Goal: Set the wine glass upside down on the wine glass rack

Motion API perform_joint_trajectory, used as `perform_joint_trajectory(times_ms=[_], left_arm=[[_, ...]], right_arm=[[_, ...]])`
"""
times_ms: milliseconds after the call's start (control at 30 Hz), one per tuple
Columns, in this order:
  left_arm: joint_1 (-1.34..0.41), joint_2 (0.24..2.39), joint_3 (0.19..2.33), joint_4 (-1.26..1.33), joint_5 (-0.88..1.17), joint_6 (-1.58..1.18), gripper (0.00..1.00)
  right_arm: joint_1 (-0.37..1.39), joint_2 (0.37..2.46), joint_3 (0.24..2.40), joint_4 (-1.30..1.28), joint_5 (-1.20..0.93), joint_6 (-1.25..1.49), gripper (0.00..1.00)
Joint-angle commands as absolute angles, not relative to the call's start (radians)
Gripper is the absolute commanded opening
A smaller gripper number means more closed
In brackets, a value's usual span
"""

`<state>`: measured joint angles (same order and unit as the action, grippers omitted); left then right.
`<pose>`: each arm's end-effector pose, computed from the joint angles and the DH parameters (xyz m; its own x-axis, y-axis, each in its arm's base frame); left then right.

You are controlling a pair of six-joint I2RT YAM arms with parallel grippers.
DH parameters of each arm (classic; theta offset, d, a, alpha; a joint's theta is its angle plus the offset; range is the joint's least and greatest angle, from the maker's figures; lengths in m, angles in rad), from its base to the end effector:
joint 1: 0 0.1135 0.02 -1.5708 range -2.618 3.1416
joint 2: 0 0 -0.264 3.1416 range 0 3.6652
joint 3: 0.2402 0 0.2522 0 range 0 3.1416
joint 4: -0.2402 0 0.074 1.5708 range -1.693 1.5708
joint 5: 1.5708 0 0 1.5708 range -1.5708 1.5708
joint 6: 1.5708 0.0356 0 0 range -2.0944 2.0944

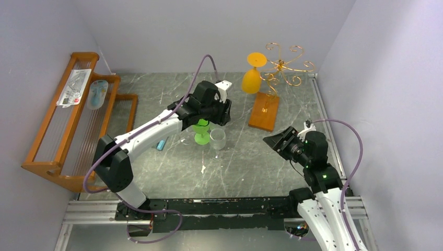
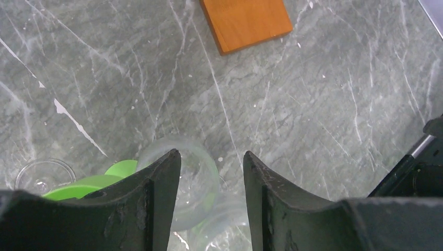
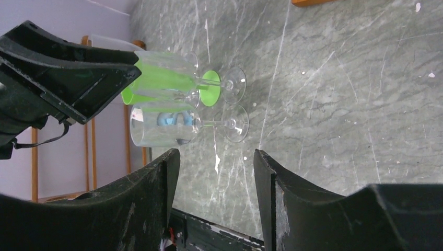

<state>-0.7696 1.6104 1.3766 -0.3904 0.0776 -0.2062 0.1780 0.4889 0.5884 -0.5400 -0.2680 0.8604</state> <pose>0.2649 -0.2605 0.3149 -0.5621 0.2604 -0.7850 0.6373 0.7413 -0.2105 0.1191 0.0310 0.2753 -0.5818 0.6381 -0.5043 0.0531 0.6485 0.7594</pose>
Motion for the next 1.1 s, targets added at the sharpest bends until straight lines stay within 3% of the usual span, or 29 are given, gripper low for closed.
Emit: perform_joint_trajectory(times_ms=[0,367,533,800,1067], left_arm=[[-0.784,1.666,1.434,-0.425,0.043,-0.214,0.52],[-0.802,1.748,1.53,-0.56,-0.039,-0.208,0.33],[-0.802,1.752,1.544,-0.566,0.009,-0.194,0.06],[-0.807,1.63,1.49,-0.357,0.2,-0.216,0.05],[-0.809,1.417,1.247,0.08,0.258,-0.317,0.05]], right_arm=[[0.175,0.51,0.58,-0.543,-0.281,0.873,0.58],[0.175,0.565,0.571,-0.499,-0.273,0.89,0.57],[0.175,0.584,0.587,-0.489,-0.262,0.899,0.57],[0.175,0.609,0.58,-0.387,-0.217,1.057,0.58],[0.175,0.572,0.537,-0.234,-0.171,1.431,0.73]])
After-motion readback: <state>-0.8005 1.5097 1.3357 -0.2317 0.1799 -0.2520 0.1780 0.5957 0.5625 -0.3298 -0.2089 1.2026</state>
